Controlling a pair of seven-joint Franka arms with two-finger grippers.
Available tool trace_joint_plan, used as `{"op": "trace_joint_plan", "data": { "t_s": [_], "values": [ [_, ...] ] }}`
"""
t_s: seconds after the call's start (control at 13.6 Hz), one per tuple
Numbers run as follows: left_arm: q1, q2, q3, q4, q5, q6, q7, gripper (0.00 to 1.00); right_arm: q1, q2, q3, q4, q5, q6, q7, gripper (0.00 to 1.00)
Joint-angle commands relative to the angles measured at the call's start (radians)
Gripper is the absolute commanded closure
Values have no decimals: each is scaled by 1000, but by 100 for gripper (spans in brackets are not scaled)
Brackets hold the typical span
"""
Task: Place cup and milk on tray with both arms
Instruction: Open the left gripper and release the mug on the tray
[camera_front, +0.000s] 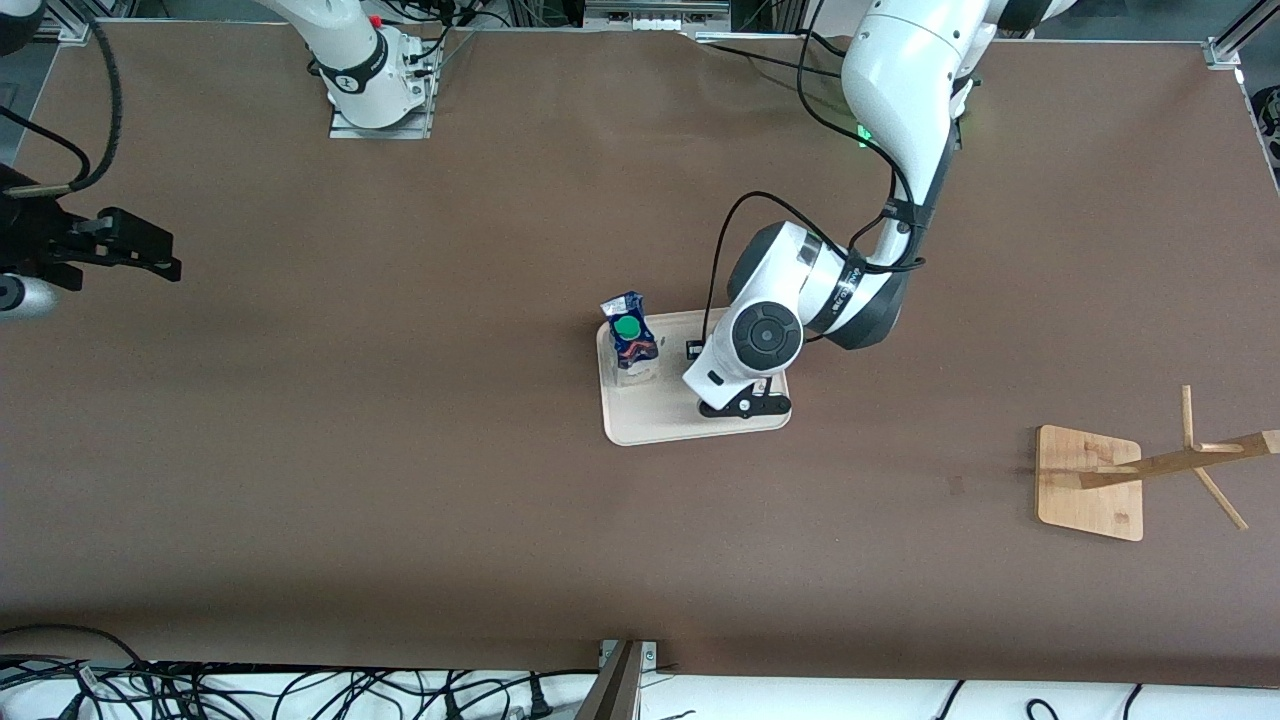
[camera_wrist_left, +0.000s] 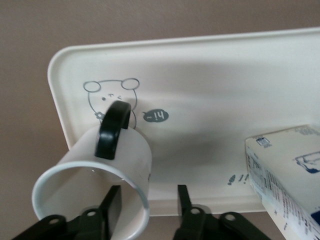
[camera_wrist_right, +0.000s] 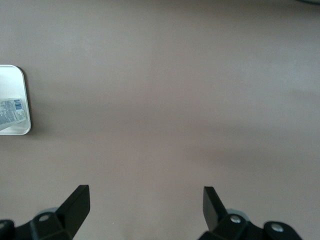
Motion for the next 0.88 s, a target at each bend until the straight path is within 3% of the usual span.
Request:
{"op": "trace_joint_plan", "data": {
  "t_s": [0.0, 0.22, 0.37, 0.59, 0.81],
  "values": [
    [-14, -27, 45, 23, -26, -10, -4, 0, -161, -73, 178, -99, -44, -5, -6, 0],
    [41, -171, 74, -18, -18, -15, 7, 0, -222, -144, 274, -182, -163, -13, -6, 0],
    [89, -304, 76, -87, -17, -61, 66, 0, -292, -181, 286, -243, -152, -7, -20, 0],
    [187, -504, 77, -206, -12, -139, 215, 0, -387, -193, 375, -295, -142, 67, -40, 0],
    [302, -637, 62, -274, 84, -233, 240, 0, -391, -227, 378, -383, -151, 76, -37, 0]
  ]
}}
